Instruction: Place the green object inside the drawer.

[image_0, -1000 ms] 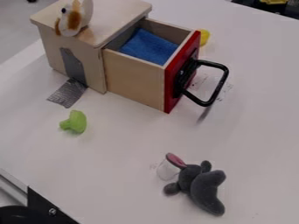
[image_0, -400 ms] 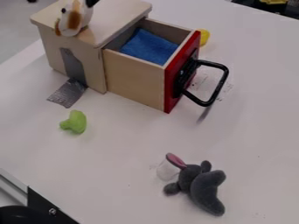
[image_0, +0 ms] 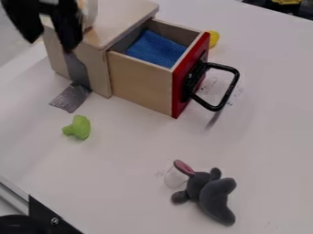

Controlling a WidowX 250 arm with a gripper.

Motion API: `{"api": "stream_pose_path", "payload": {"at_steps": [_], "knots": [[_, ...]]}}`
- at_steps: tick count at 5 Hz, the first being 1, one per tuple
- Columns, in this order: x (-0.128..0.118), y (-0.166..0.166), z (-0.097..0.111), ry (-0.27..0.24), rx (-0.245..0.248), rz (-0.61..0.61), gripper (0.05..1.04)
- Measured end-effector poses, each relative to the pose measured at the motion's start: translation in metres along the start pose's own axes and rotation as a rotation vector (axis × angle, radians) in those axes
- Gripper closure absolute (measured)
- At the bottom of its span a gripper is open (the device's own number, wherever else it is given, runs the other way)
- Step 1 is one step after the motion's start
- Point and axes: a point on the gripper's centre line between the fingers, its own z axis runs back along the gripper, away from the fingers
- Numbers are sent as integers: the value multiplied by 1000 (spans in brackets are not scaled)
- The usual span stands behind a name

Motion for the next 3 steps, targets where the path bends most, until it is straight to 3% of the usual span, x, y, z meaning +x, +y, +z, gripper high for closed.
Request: {"api": "stream_pose_path", "payload": {"at_steps": [1, 3], "knots": [[-1, 5, -43, 15, -17, 33, 84], [-11, -9, -92, 123, -32, 13, 84]]}}
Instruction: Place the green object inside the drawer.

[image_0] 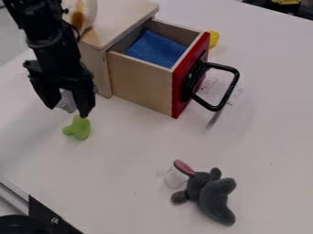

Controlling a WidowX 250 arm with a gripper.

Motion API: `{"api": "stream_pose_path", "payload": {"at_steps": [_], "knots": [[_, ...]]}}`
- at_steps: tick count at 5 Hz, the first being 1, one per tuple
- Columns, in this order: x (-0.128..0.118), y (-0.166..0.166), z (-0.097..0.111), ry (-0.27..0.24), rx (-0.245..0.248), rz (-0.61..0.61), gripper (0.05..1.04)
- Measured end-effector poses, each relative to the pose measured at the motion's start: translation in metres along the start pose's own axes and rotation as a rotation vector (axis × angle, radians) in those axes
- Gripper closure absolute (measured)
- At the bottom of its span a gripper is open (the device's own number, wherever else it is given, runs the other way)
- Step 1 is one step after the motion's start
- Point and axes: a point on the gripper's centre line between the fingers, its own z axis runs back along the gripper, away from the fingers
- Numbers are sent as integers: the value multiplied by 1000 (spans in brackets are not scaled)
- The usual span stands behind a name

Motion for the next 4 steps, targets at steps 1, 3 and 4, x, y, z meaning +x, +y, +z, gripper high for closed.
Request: {"api": "stream_pose_path", "payload": {"at_steps": [1, 3, 4], "knots": [[1, -5, -13, 30, 1, -1, 84], [-5, -10, -41, 129, 9, 10, 84], [-2, -6, -42, 146, 30, 19, 114]]}}
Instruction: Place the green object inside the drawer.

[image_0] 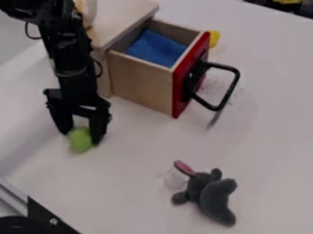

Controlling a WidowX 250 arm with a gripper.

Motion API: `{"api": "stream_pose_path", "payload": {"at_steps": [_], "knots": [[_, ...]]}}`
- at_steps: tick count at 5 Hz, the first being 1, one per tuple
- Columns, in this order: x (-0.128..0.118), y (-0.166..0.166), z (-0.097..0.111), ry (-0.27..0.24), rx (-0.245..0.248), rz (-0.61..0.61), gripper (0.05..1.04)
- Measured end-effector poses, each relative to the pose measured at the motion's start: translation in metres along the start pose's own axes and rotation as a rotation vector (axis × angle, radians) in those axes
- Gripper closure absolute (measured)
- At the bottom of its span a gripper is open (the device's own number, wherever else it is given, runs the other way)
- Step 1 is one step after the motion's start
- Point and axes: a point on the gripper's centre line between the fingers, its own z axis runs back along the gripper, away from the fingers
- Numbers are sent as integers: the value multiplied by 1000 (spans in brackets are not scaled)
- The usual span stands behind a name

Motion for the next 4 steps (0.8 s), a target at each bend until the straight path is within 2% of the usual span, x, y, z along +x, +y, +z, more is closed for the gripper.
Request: {"api": "stream_pose_path", "payload": {"at_steps": [2, 3, 4], "knots": [[0, 2, -1, 13, 13, 8, 692], [-2, -2, 0, 15, 18, -8, 923], [-3, -4, 0, 13, 20, -13, 993]]}}
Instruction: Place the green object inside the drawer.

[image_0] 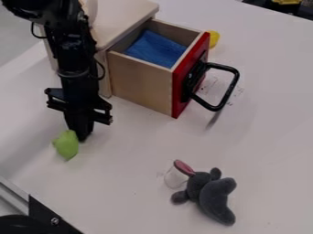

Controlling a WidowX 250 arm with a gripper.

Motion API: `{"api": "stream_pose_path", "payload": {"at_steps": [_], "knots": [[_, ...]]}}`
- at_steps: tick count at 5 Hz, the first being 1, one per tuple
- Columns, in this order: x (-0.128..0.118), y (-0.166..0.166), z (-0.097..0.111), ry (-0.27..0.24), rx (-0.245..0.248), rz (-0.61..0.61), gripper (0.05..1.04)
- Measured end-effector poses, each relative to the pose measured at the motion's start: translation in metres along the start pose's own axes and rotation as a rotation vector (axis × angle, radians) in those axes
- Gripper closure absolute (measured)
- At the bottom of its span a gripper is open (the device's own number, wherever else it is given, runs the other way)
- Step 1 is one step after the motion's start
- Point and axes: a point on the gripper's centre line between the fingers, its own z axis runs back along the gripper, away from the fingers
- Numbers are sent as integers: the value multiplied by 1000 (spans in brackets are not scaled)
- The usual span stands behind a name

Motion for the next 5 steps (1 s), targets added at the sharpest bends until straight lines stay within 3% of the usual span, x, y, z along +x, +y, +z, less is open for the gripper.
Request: {"api": "stream_pose_path", "payload": {"at_steps": [1, 3, 4, 5], "knots": [[0, -1, 6, -13, -1, 8, 837], [-5, -3, 64, -234, 16, 5, 236], [-19, -2, 53, -224, 20, -24, 75], [-25, 4, 34, -215, 4, -10, 83]]}}
